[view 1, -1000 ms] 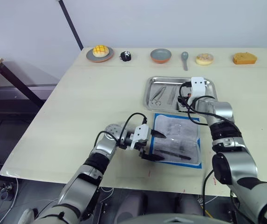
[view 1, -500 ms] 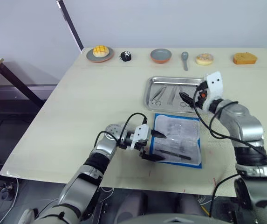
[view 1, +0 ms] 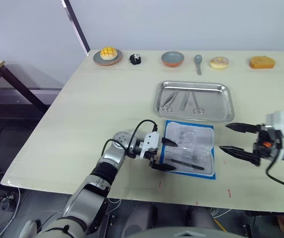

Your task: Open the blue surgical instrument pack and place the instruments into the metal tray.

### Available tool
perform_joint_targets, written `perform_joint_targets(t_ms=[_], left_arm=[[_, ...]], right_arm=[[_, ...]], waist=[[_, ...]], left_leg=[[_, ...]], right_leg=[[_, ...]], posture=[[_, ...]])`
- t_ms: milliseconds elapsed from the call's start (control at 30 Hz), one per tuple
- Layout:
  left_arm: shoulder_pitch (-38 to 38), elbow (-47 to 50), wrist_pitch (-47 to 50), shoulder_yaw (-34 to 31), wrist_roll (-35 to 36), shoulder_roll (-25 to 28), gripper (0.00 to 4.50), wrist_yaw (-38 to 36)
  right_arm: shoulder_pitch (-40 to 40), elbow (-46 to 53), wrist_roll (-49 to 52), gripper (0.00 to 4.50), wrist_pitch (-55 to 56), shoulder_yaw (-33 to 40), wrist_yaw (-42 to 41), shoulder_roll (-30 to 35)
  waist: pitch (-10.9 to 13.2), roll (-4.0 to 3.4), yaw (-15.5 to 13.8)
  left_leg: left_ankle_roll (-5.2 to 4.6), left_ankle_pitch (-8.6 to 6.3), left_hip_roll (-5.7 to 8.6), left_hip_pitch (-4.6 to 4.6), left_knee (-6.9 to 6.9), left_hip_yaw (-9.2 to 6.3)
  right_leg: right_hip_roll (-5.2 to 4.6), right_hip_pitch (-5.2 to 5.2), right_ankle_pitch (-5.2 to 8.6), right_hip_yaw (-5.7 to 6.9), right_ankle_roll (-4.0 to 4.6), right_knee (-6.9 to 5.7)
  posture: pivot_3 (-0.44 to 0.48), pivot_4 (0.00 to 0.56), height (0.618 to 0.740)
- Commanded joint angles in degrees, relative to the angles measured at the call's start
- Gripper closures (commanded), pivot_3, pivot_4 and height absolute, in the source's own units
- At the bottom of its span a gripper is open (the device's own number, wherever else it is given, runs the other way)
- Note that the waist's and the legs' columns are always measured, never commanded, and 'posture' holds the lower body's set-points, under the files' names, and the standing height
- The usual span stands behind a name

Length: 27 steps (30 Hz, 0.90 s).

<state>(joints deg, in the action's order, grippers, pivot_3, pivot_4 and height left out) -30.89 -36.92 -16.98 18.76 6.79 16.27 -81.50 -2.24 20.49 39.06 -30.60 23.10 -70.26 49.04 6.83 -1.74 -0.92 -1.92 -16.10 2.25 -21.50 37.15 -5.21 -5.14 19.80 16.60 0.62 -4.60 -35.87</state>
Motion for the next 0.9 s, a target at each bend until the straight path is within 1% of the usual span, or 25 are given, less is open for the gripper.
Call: perform_joint_targets(t_ms=[33, 167, 233, 300, 333, 433, 533, 633, 767, 900], left_arm=[[4.43, -8.09, 2.59, 3.42, -5.28, 0.73, 0.0, 1.67], [4.33, -8.49, 2.38, 3.28, -5.31, 1.03, 0.0, 1.58], [4.22, -8.68, 2.37, 3.19, -5.3, 1.09, 0.0, 1.6], [4.12, -8.84, 2.33, 3.29, -5.4, 1.15, 0.0, 1.46], [4.08, -8.84, 2.34, 3.32, -5.44, 1.18, 0.0, 1.42], [3.45, -9.16, 2.58, 3.12, -5.39, 0.93, 0.0, 1.75], [3.33, -8.99, 2.57, 3.22, -5.42, 0.95, 0.0, 1.71], [3.33, -8.8, 2.5, 3.36, -5.52, 1.15, 0.0, 1.72], [3.59, -8.28, 2.68, 3.33, -5.39, 1.34, 0.0, 1.73], [3.7, -7.99, 2.95, 3.24, -5.28, 1.3, 0.0, 1.89]], right_arm=[[-2.86, 1.48, 3.49, 0.06, 1.63, 6.73, -6.82, 4.14], [-5.25, -0.04, 6.04, 0.06, 0.24, 12.13, -11.65, 8.57], [-5.33, -0.28, 4.83, 0.06, 2.09, 12.32, -12.57, 9.45], [-4.77, 0.04, 3.6, 0.06, 2.77, 10.72, -11.53, 9.59], [-4.42, 0.43, 2.59, 0.06, 3.66, 9.44, -10.94, 9.41], [-3.98, 3.25, -4.49, 0.06, 9.13, 1.35, -6.65, 6.49], [-2.69, 4.9, -8.13, 0.06, 9.41, -5.24, -0.46, 2.82], [-1.78, 5.39, -12.57, 0.06, 11.12, -11.22, 3.82, -0.27], [0.54, 3.63, -18.04, 0.06, 13.1, -18.72, 8.97, -4.51], [1.92, 0.64, -22.77, 0.06, 15.94, -23.75, 11.93, -7.3]], waist=[[0.0, 0.0, -0.07], [0.0, 0.01, -0.05], [0.01, 0.01, -0.04], [0.01, 0.01, -0.05], [0.01, 0.02, -0.05], [0.0, 0.04, -0.02], [0.02, 0.06, -0.11], [0.03, 0.06, -0.17], [0.03, 0.06, -0.1], [0.03, 0.07, -0.12]], left_leg=[[0.0, 0.0, 0.0, -0.01, 0.0, -0.01], [0.02, -0.01, -0.01, -0.02, -0.01, 0.0], [0.02, -0.01, -0.01, -0.02, -0.03, 0.01], [0.03, -0.02, -0.01, -0.03, -0.03, -0.01], [0.04, -0.02, -0.01, -0.04, -0.04, 0.0], [0.04, -0.02, -0.01, -0.01, -0.05, 0.01], [0.05, -0.02, -0.01, -0.03, -0.06, -0.02], [0.06, -0.01, 0.03, -0.05, -0.04, 0.0], [0.08, 0.01, 0.03, -0.02, -0.04, -0.05], [0.08, 0.01, 0.03, -0.02, -0.04, -0.05]], right_leg=[[-0.01, 0.0, 0.0, 0.01, 0.0, 0.0], [-0.04, 0.01, 0.01, 0.02, -0.01, 0.03], [-0.06, 0.01, 0.01, 0.01, -0.01, 0.03], [-0.18, 0.01, 0.02, 0.04, -0.02, 0.03], [-0.28, 0.02, 0.02, 0.04, -0.03, 0.03], [-0.26, 0.02, 0.02, 0.05, -0.04, 0.03], [-0.19, 0.04, 0.03, 0.1, -0.05, 0.03], [-0.1, 0.05, 0.03, 0.09, -0.08, 0.03], [-0.05, 0.04, 0.03, 0.09, -0.08, 0.03], [-0.03, 0.04, 0.03, 0.08, -0.08, 0.03]], posture=[[0.0, 0.15, 0.74], [0.0, 0.15, 0.74], [0.0, 0.15, 0.74], [0.0, 0.15, 0.74], [0.0, 0.15, 0.74], [0.0, 0.15, 0.74], [0.0, 0.15, 0.74], [0.0, 0.15, 0.74], [0.0, 0.15, 0.74], [0.0, 0.15, 0.74]])
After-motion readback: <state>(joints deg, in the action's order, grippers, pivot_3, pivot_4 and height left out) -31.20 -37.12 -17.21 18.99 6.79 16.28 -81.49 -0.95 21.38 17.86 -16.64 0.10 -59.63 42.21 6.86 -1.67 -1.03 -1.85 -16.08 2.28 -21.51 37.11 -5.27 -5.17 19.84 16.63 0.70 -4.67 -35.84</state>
